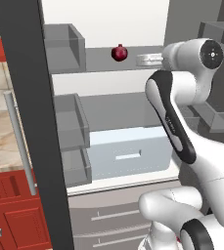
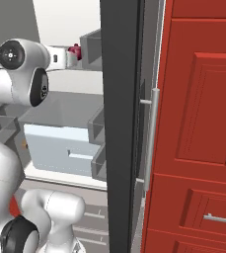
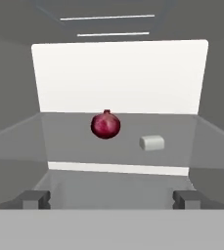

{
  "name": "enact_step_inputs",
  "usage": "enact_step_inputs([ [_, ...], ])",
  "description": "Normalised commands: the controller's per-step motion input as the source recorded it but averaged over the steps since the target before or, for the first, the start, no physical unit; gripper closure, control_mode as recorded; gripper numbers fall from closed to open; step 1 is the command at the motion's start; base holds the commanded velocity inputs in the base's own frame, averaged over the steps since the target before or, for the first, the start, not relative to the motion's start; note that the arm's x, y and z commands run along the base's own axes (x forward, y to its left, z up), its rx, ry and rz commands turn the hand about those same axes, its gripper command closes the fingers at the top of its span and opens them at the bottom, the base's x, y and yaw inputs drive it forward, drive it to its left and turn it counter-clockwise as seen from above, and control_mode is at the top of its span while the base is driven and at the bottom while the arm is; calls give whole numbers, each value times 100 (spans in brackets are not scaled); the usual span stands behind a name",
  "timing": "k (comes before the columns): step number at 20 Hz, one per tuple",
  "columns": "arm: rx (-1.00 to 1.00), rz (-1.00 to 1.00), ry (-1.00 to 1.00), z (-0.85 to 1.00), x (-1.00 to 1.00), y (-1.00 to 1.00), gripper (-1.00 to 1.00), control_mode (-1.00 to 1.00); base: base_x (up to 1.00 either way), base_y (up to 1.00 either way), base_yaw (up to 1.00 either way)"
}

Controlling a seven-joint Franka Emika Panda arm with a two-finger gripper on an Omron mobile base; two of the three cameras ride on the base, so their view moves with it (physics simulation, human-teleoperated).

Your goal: Move the marshmallow and pomegranate from the top shelf to the second highest shelf to make space. Then, place the pitcher from the counter on the cleared top shelf.

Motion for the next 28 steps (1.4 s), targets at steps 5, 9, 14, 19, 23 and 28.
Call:
enact_step_inputs([
  [5, -8, 0, 13, 0, 46, 32, -100, -100, 0, 0, 0],
  [9, -7, 0, 15, 0, 44, 28, -100, -100, 0, 0, 0],
  [14, -1, 0, 6, 0, 36, 8, -100, -100, 0, 0, 0],
  [19, 0, 0, 0, -4, 31, 0, -100, -100, 0, 0, 0],
  [23, 0, 0, 0, -18, 27, 0, -100, -100, 0, 0, 0],
  [28, 0, 0, 0, -28, 27, 0, -100, -100, 0, 0, 0],
])
